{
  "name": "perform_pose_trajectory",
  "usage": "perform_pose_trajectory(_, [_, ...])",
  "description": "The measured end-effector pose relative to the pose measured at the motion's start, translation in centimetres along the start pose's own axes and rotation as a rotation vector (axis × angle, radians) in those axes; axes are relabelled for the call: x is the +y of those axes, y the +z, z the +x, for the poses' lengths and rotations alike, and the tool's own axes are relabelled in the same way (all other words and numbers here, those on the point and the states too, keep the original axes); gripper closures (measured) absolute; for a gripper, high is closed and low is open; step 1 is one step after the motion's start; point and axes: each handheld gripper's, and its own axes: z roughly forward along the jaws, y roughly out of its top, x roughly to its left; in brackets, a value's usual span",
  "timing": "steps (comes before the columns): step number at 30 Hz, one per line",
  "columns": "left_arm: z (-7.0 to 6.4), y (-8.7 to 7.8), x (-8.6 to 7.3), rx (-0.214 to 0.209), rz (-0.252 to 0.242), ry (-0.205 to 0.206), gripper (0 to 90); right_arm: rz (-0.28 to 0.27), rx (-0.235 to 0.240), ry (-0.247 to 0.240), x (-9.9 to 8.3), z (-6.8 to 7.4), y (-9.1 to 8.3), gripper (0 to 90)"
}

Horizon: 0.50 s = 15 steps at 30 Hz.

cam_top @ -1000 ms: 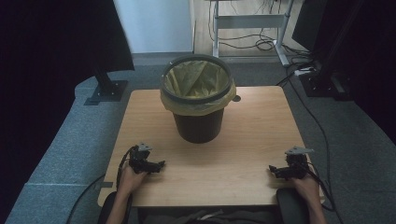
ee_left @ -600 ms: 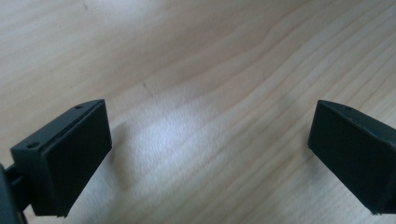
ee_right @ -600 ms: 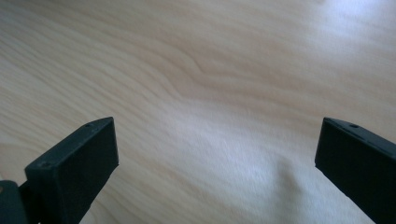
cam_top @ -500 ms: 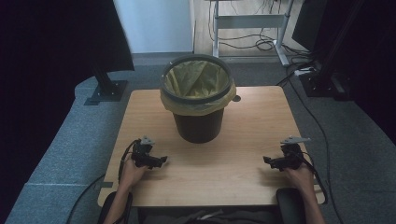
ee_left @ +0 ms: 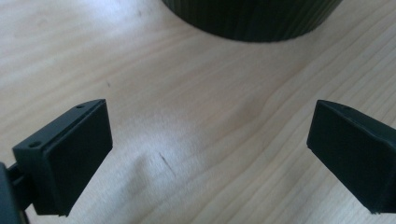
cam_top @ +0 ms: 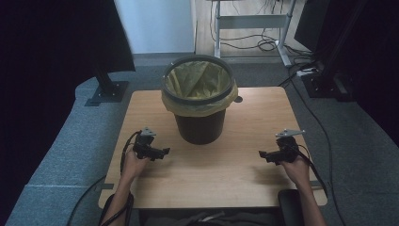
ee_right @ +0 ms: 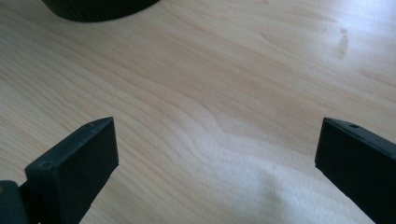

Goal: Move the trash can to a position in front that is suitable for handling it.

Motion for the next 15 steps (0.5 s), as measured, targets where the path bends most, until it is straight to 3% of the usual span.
perform_pose_trajectory(15, [1.6,0.4,2.6,-0.046,-0.033,-0.045,2.9,-0.045,0.021,-0.009,3.2,0.3,1.3,0.0])
